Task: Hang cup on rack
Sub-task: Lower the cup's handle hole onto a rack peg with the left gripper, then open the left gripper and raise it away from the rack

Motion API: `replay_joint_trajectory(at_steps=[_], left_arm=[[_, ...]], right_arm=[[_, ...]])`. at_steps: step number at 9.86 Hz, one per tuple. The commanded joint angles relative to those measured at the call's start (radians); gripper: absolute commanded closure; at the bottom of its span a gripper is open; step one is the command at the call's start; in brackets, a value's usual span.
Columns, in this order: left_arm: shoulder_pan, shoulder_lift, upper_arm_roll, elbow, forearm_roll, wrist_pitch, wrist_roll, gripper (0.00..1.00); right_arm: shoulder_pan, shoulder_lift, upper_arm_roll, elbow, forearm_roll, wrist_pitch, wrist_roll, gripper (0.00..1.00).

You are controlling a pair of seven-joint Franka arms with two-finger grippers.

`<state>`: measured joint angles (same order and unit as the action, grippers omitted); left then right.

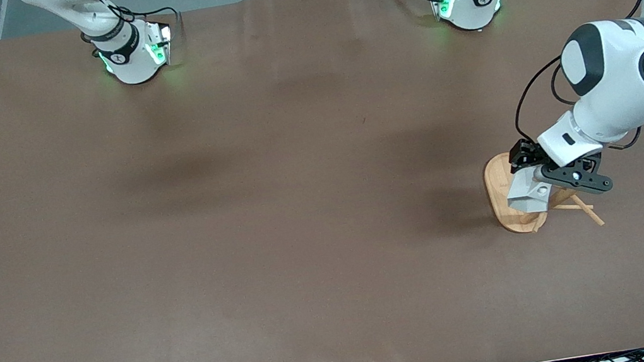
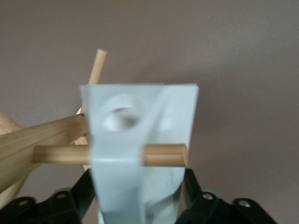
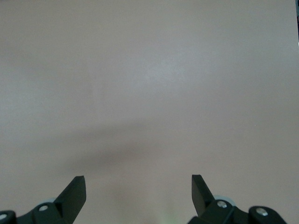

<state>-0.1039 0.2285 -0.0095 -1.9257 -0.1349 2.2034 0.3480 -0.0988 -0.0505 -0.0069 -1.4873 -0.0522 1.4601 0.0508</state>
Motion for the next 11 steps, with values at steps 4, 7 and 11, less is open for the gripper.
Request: replay_joint_trajectory(at_steps=[4,7,11], left_arm=[[-0.005,-0.070,-0.001,0.108,-0.002,-0.218,-0.231,0.00],[-0.025,-0.104,-0.003,0.337,0.102,-0.500,-0.302,0.00],[-0.023,-0.199,-0.030,0.407,0.147,-0.654,-0.346,0.00]], right_arm=[[-0.013,0.005,0.007,0.013,-0.006,-0.012,-0.011,0.00],[-0.012,0.005,0.007,0.013,-0.006,-0.012,-0.011,0.00],[-0.021,0.003,0.004,0.012,0.057,-0.003,-0.014,0.00]])
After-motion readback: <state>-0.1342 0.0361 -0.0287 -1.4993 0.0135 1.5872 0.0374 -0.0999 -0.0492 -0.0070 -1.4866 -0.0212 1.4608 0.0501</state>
